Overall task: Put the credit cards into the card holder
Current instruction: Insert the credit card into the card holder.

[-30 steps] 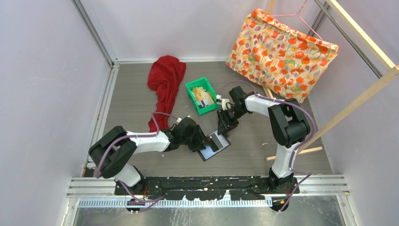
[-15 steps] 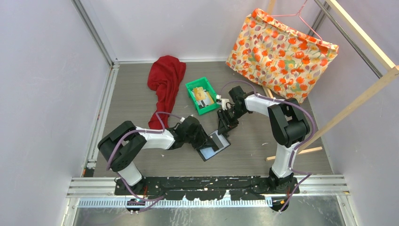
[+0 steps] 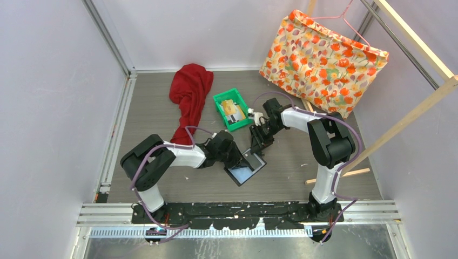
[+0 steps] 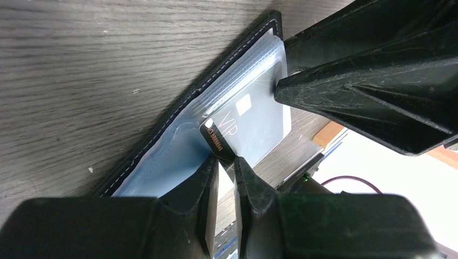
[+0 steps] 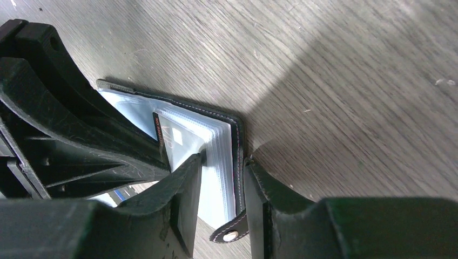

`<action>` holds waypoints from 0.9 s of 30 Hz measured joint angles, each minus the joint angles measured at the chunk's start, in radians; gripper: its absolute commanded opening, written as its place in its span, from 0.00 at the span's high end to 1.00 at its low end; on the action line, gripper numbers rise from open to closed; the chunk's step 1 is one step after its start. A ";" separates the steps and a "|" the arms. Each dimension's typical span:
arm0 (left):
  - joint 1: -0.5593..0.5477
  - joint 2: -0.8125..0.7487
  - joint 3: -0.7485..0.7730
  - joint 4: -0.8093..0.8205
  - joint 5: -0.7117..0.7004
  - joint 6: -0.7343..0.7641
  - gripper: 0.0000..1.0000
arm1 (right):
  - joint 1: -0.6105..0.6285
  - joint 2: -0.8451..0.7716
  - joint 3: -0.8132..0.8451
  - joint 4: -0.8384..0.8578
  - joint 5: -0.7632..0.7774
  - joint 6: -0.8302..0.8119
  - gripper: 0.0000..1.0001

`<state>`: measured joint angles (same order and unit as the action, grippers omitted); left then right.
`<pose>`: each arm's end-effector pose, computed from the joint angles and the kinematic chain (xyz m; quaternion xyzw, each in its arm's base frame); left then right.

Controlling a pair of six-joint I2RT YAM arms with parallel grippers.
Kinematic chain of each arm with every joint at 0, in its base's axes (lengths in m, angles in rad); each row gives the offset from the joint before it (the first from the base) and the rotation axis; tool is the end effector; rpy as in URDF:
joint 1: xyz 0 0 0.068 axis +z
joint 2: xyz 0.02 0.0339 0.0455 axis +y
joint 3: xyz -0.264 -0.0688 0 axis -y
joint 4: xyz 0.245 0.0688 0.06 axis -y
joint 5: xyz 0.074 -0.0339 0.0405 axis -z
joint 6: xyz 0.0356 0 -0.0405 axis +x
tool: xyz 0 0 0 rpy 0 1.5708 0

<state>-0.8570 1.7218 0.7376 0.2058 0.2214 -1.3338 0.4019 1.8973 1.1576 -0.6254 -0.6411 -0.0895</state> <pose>0.2054 -0.2491 0.1273 -0.1751 0.9010 -0.3877 0.0849 0.3111 0.1553 0.1424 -0.2610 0.9078 0.3248 0.0475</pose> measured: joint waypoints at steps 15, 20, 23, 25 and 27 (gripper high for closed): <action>0.005 -0.015 0.005 0.037 0.006 0.035 0.67 | -0.041 -0.010 0.029 -0.054 0.003 -0.074 0.36; 0.008 -0.138 0.000 -0.039 -0.034 0.120 0.72 | -0.079 -0.104 0.029 -0.084 0.069 -0.161 0.37; 0.008 -0.207 -0.011 -0.054 -0.050 0.166 0.79 | -0.080 -0.185 0.029 -0.091 0.080 -0.216 0.62; 0.008 -0.236 -0.042 -0.034 -0.053 0.186 0.83 | -0.071 -0.231 0.029 -0.103 0.050 -0.252 0.79; 0.008 -0.236 -0.073 -0.016 -0.053 0.195 0.88 | -0.045 -0.255 0.029 -0.127 0.002 -0.293 0.86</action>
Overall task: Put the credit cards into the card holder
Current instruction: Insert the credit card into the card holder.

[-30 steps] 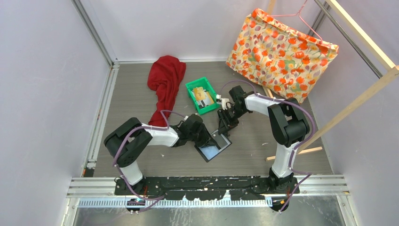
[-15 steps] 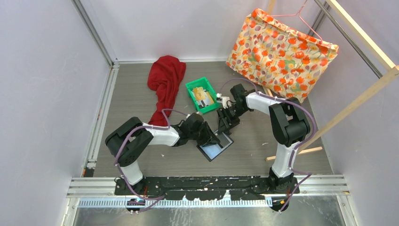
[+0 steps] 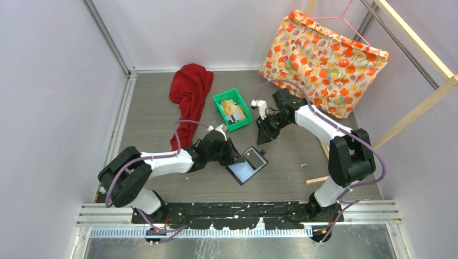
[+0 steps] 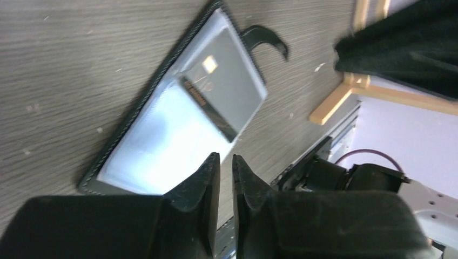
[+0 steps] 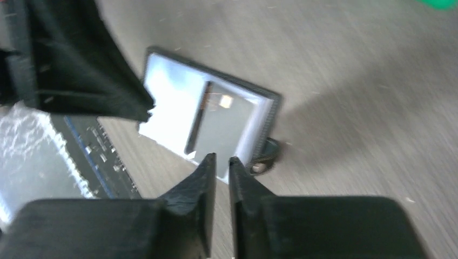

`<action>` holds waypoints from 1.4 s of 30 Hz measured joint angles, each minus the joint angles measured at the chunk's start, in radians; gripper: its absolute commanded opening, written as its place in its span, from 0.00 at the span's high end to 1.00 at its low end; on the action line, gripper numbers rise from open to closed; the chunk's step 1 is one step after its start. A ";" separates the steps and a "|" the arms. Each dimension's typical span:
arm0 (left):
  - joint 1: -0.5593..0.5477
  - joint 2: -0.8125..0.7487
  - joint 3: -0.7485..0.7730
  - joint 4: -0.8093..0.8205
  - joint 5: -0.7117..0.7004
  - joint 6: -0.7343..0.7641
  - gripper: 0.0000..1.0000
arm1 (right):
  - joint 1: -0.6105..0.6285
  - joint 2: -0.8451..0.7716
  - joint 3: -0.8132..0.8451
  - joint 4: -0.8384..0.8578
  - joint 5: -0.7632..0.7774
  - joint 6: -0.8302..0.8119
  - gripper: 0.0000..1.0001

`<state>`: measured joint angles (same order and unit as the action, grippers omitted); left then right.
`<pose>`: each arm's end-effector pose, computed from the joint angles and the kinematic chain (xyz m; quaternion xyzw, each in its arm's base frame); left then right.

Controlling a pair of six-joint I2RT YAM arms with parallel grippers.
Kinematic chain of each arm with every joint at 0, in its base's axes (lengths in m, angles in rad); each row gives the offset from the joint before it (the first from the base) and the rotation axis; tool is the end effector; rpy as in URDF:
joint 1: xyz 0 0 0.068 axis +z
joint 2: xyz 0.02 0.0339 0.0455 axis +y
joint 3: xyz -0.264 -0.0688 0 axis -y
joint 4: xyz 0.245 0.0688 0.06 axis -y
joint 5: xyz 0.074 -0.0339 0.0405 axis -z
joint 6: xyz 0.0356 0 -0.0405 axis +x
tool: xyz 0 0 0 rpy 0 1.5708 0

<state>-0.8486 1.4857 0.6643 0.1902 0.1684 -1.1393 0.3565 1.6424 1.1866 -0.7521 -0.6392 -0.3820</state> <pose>0.1915 -0.2264 0.1737 -0.0910 0.8846 -0.4190 0.1832 0.2941 0.1322 0.2270 -0.3899 0.8504 0.3068 0.1752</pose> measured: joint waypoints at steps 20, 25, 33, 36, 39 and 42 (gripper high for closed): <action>0.034 0.112 -0.111 0.147 0.024 -0.014 0.99 | 0.365 0.215 -0.024 -0.022 0.143 0.039 0.91; 0.042 0.111 -0.129 0.173 0.034 -0.031 1.00 | 0.373 0.213 -0.024 -0.019 0.201 0.056 0.91; 0.049 0.111 -0.138 0.184 0.046 -0.036 1.00 | 0.332 0.183 -0.024 0.004 0.321 0.072 0.89; 0.052 0.113 -0.138 0.184 0.052 -0.035 1.00 | 0.320 0.181 -0.024 0.013 0.346 0.078 0.85; 0.052 0.118 -0.137 0.188 0.063 -0.035 1.00 | 0.312 0.181 -0.024 0.015 0.335 0.081 0.82; 0.053 0.126 -0.130 0.187 0.077 -0.034 1.00 | 0.301 0.181 -0.024 0.013 0.279 0.073 0.81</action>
<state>-0.7952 1.6119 0.5346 0.3775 0.2459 -1.1732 0.6575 1.8233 1.1629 -0.7391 -0.3603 -0.3088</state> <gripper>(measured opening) 0.010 0.177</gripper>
